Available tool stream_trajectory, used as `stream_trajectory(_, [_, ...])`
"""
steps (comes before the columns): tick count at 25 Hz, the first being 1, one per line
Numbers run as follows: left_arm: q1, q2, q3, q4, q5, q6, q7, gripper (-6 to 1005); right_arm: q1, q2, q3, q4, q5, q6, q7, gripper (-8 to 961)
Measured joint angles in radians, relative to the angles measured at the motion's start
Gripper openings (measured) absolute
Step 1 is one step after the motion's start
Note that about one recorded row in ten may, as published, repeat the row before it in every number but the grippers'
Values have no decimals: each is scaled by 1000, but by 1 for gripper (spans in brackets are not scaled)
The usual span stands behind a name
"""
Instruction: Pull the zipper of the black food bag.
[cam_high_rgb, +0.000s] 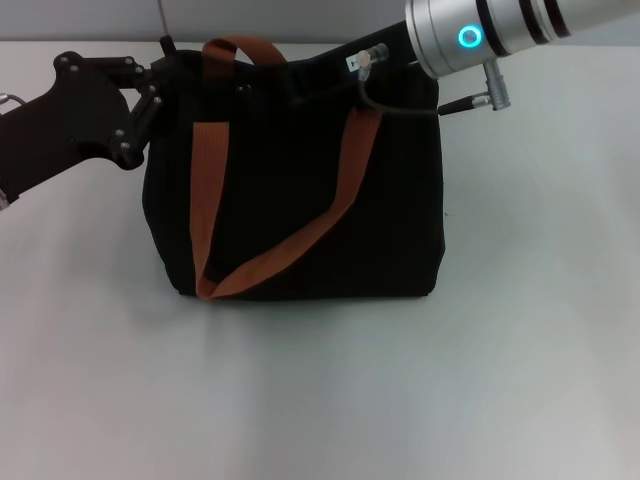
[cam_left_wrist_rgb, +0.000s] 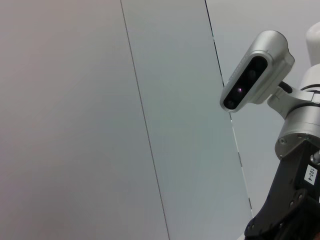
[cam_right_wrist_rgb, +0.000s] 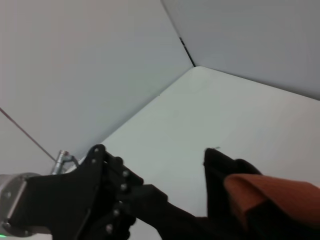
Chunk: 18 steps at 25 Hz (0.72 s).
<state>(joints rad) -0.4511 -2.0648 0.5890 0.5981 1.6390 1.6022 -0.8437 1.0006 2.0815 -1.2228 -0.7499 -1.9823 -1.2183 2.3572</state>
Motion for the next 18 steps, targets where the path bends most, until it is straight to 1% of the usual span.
stream_trajectory(3, [0, 0, 0, 0, 0, -4, 0, 35, -12, 0, 0, -19, -19, 1, 17, -3])
stream_trajectory(4, [-1, 0, 0, 0, -1, -5, 0, 35, -30, 0, 0, -46, -39, 2, 35, -3])
stream_trajectory(8, [-1, 0, -1, -2, -1, -6, 0, 35, -57, 0, -2, -85, -53, 2, 59, -2])
stream_trajectory(9, [-1, 0, -2, -2, -2, -6, 0, 35, -79, 0, -2, -113, -59, 0, 76, -2])
stream_trajectory(10, [-1, 0, -3, -2, -2, -6, 0, 35, -79, 0, -2, -113, -59, 0, 76, -2])
stream_trajectory(18, [-3, 0, -3, -3, -2, -7, 0, 35, -177, 0, -1, -233, -102, -17, 130, -2])
